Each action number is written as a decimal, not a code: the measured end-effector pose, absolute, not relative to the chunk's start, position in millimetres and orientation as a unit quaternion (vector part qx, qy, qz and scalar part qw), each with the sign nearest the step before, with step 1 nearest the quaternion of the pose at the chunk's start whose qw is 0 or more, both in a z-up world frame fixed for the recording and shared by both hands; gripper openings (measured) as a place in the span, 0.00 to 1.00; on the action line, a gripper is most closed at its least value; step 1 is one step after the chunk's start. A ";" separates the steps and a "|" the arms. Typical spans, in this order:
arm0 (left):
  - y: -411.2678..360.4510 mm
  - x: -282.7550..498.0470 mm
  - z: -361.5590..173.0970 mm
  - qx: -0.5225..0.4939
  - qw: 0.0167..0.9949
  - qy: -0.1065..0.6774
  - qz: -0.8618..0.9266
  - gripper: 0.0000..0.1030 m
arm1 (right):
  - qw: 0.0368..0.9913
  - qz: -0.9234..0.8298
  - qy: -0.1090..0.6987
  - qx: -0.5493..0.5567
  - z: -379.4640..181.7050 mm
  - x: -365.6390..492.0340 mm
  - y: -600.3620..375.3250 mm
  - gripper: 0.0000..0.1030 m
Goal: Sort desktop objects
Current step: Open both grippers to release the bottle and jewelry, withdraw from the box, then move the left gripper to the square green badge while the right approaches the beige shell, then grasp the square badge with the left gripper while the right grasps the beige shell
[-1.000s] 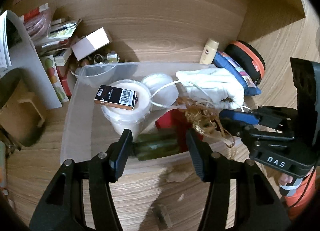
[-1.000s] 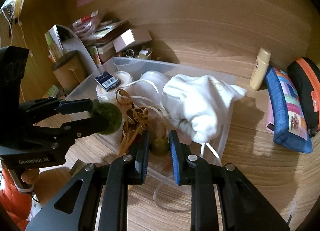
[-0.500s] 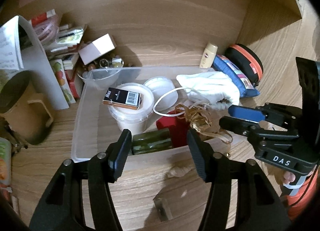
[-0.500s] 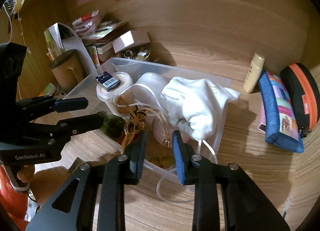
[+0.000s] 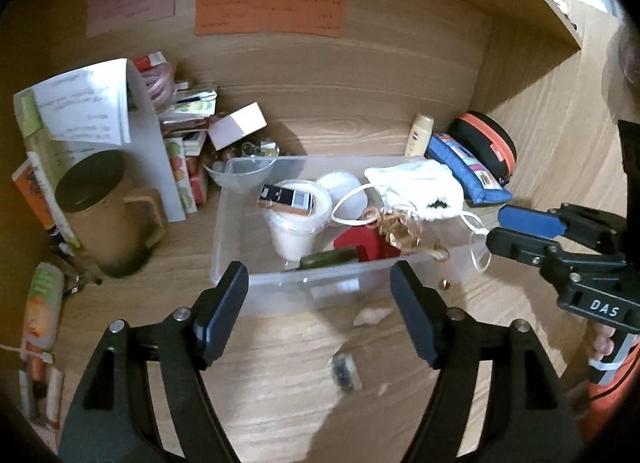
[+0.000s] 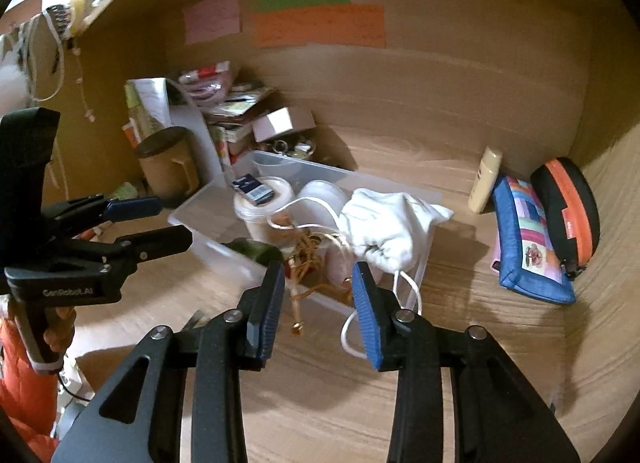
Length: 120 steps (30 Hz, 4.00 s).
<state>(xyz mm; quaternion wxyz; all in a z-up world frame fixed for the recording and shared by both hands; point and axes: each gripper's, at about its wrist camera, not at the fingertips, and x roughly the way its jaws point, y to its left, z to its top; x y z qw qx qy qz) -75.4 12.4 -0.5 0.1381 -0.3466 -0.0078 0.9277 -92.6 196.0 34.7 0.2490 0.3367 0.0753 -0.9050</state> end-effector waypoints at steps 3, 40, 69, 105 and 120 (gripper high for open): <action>8.8 -67.5 -7.9 -0.354 0.137 -0.008 0.925 0.71 | 0.253 -0.906 0.082 0.331 36.2 -79.0 192.6 0.35; 25.4 -66.3 -89.6 -0.449 0.164 -0.012 0.878 0.31 | 0.279 -0.853 0.123 0.423 -56.4 -100.7 140.8 0.39; -1.7 -68.2 -78.0 -0.423 0.135 -0.030 0.896 0.15 | 0.310 -0.840 0.141 0.422 -58.5 -92.4 115.6 0.09; 41.7 -69.4 -75.3 -0.433 0.175 0.007 0.884 0.33 | 0.322 -0.869 0.093 0.365 -8.7 -69.8 165.0 0.09; 42.6 -71.6 -86.6 -0.441 0.144 0.027 0.886 0.48 | 0.327 -0.866 0.083 0.368 -13.0 -72.6 174.6 0.09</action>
